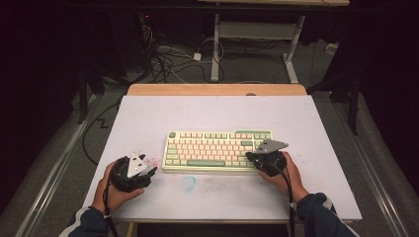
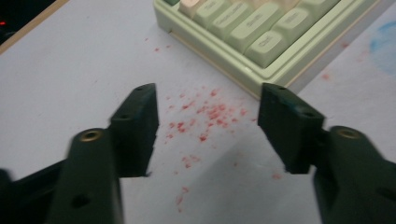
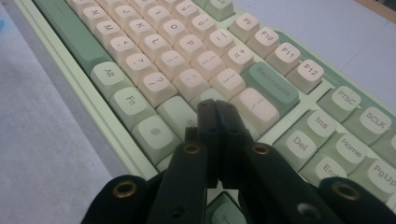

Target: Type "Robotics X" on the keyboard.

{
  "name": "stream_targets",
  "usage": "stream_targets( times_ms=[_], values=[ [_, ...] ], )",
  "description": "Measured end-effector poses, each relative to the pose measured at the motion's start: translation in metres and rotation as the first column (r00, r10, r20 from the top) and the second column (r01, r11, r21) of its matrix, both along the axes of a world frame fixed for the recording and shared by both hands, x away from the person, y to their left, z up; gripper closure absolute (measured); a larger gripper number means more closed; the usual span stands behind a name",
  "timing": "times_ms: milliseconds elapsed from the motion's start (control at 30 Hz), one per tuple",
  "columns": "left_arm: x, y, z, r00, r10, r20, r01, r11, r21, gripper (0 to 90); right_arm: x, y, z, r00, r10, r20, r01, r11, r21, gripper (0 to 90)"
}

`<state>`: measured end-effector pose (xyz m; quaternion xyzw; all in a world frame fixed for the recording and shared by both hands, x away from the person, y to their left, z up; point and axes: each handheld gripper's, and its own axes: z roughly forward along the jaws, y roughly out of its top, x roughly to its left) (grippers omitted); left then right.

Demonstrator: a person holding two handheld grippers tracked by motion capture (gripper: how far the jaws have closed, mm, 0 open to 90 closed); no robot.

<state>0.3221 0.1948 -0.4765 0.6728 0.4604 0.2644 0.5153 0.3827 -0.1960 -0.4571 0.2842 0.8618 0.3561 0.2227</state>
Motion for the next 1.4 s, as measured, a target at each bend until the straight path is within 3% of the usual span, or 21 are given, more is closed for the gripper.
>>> stream_targets(
  times_ms=[167,233,300,333,400,600,933,1400],
  values=[
    [0.003,-0.002,0.004,0.9992,-0.015,-0.037,0.014,0.9998,-0.014,67.3,-0.002,0.000,-0.001,0.9999,-0.002,0.012,0.002,1.0000,-0.001,90.0],
    [0.010,-0.003,0.010,0.9980,-0.003,-0.064,-0.001,0.9980,-0.064,77.1,-0.002,0.000,-0.001,0.9999,-0.002,0.016,0.002,1.0000,-0.002,90.0],
    [0.012,-0.003,0.013,0.9972,-0.010,-0.074,0.004,0.9966,-0.082,84.5,-0.002,0.000,-0.001,0.9999,-0.002,0.016,0.002,1.0000,0.000,90.0],
    [0.016,-0.005,0.018,0.9966,-0.024,-0.079,0.016,0.9937,-0.111,86.8,-0.002,0.000,-0.002,0.9998,-0.002,0.018,0.002,1.0000,0.001,90.0],
    [0.020,-0.009,0.022,0.9953,-0.047,-0.084,0.037,0.9920,-0.120,87.4,-0.002,0.000,-0.002,0.9998,-0.003,0.020,0.003,1.0000,0.000,90.0],
    [0.029,-0.025,0.025,0.9934,-0.081,-0.082,0.074,0.9939,-0.082,87.5,-0.003,0.000,-0.002,0.9998,-0.005,0.021,0.005,1.0000,0.001,90.0],
    [0.057,-0.069,0.033,0.9831,-0.158,-0.092,0.154,0.9869,-0.046,87.3,-0.003,0.000,-0.002,0.9996,-0.007,0.026,0.007,1.0000,0.001,90.0],
    [0.080,-0.109,0.028,0.9730,-0.195,-0.123,0.193,0.9807,-0.035,87.1,-0.004,0.000,-0.003,0.9995,-0.009,0.029,0.009,1.0000,0.003,90.0]
  ],
)
